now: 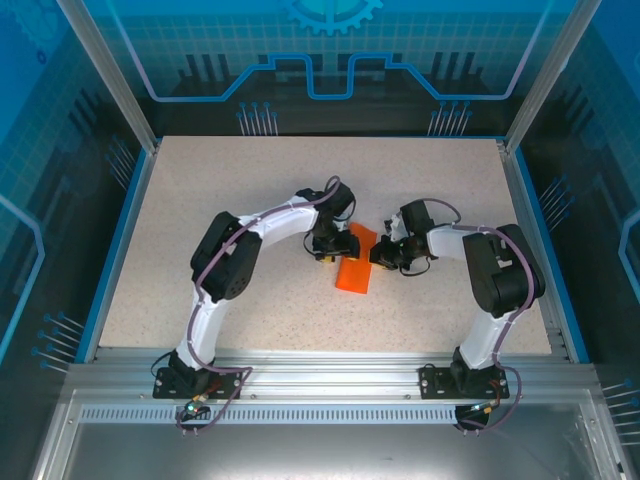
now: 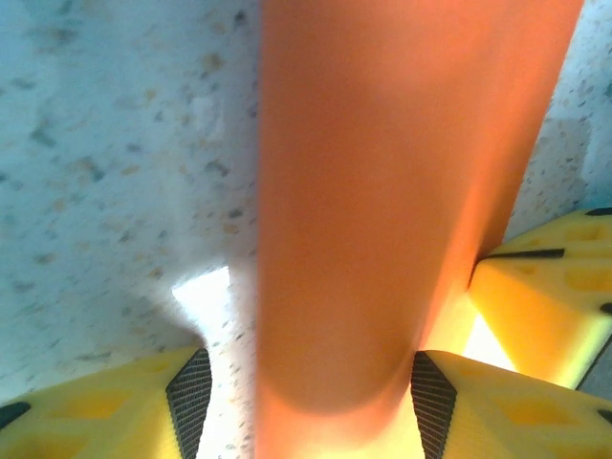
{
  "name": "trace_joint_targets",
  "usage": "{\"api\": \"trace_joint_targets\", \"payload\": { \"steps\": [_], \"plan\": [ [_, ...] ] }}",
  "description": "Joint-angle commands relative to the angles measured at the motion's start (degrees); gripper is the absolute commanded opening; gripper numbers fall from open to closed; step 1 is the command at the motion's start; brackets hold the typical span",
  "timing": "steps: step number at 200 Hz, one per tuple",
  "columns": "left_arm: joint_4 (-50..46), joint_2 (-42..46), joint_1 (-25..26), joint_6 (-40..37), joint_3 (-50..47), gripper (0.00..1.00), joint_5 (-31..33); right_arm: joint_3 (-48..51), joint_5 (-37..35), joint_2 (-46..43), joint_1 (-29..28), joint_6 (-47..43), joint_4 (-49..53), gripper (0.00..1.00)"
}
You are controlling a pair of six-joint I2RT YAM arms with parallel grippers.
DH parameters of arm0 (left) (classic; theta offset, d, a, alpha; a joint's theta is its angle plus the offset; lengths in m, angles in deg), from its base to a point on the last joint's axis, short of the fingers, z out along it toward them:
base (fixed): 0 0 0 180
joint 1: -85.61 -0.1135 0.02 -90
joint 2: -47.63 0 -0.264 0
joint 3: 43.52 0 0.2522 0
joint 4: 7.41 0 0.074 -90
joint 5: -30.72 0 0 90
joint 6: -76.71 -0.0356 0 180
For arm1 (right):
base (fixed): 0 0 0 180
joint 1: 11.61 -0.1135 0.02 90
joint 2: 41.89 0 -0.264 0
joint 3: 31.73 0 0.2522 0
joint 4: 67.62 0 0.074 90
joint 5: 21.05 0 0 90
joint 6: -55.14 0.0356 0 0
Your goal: Fold a paper plane with a square sheet of paper (fold left side to right side)
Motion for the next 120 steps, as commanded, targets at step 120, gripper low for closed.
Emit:
{"api": "trace_joint_targets", "payload": {
  "steps": [120],
  "plan": [
    [10.8, 1.7, 0.8, -0.2, -4.2, 0.35, -12.4, 0.3, -5.3, 4.6, -2.5, -1.4, 4.8, 0.11]
  ]
}}
